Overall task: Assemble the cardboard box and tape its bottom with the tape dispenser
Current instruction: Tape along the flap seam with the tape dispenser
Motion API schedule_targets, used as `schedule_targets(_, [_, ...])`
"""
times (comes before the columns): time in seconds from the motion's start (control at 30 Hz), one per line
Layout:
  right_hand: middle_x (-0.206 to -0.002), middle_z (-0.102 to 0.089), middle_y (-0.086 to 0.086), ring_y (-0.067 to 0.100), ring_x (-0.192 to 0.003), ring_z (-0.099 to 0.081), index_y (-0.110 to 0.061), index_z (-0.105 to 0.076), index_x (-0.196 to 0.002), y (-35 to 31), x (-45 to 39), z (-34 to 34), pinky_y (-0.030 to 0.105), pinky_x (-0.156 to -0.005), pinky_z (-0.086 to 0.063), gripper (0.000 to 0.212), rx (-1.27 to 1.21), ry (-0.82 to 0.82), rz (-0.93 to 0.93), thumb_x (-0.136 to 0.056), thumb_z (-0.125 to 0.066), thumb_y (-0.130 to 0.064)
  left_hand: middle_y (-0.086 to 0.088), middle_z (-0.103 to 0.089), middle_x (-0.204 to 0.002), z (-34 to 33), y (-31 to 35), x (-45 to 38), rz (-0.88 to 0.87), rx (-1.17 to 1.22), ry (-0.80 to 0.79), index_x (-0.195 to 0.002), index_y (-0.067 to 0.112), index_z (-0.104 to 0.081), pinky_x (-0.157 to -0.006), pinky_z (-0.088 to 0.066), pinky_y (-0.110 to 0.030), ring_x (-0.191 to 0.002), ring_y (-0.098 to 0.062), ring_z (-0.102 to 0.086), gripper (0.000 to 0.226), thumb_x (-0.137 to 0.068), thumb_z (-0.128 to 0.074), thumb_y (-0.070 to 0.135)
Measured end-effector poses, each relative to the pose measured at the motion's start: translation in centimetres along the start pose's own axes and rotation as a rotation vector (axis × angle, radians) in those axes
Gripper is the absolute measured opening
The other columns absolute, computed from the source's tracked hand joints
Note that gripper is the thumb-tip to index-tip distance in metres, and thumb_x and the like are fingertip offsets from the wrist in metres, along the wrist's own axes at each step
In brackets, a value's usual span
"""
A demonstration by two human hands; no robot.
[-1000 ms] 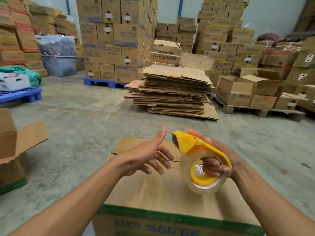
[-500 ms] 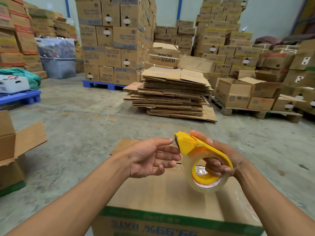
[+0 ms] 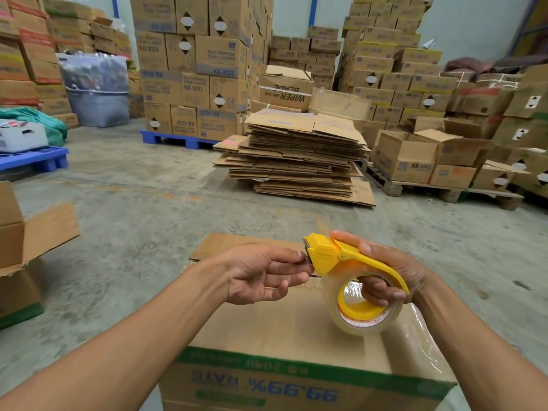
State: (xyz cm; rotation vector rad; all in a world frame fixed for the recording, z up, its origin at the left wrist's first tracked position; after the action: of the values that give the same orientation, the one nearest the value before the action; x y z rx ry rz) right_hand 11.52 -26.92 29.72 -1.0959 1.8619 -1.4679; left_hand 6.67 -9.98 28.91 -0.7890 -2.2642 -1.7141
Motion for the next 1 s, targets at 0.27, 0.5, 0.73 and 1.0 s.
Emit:
schedule_targets(0.27, [-0.049, -0.057, 0.009, 0.01, -0.03, -0.052, -0.035, -0.059, -0.135, 0.3, 0.2, -0.2, 0.022, -0.04, -0.05, 0.058, 0.03, 0.029, -0.034, -0.081, -0.078, -0.041, -0.008, -0.074, -0.083, 0.0, -0.8, -0.5, 0.042, 0.072, 0.005, -0.081, 0.008, -0.071, -0.053, -0.048, -0.019, -0.059, -0.012, -0.067, 0.004, -0.084, -0.071, 0.011])
schedule_targets(0.5, [-0.058, -0.064, 0.009, 0.012, -0.038, -0.056, -0.037, -0.051, -0.138, 0.2, -0.6, -1.9, 0.022, -0.038, -0.049, 0.062, 0.233, 0.023, -0.196, -0.08, -0.073, -0.038, -0.005, -0.067, -0.066, 4.6, -0.8, -0.6, 0.018, -0.099, 0.121, -0.083, 0.006, -0.066, -0.051, -0.046, -0.016, -0.053, -0.006, -0.052, 0.007, -0.089, -0.064, 0.004])
schedule_targets(0.73, [-0.061, -0.058, 0.015, 0.017, -0.043, -0.057, -0.037, -0.065, -0.128, -0.6, -2.0, -0.8, 0.024, -0.035, -0.049, 0.054, 0.377, 0.078, -0.323, -0.076, -0.081, -0.036, -0.004, -0.061, -0.069, 18.8, 2.3, 3.3, 0.064, -0.239, 0.365, -0.086, 0.009, -0.064, -0.05, -0.048, -0.018, -0.053, -0.008, -0.05, 0.007, -0.092, -0.061, 0.007])
schedule_targets(1.0, [-0.086, -0.071, 0.016, 0.018, -0.044, -0.056, -0.043, -0.064, -0.126, -3.4, -12.5, -2.6, 0.023, -0.039, -0.051, 0.043, 0.768, 0.067, -0.344, -0.083, -0.067, -0.037, 0.002, -0.054, -0.066, 26.2, 4.8, 2.0, 0.024, -0.285, 0.66, -0.082, 0.013, -0.061, -0.05, -0.047, -0.021, -0.057, -0.009, -0.045, 0.014, -0.095, -0.057, 0.013])
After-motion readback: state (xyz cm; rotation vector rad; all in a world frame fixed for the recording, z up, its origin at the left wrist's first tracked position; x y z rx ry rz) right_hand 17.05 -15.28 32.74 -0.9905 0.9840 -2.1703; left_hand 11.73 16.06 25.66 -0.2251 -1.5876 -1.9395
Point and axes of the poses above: each hand's wrist, its own x-axis away from the middle knuckle, its own z-axis out of the back of the hand, y = z × x, the point moved 8 cm from there along -x, towards the middle knuckle
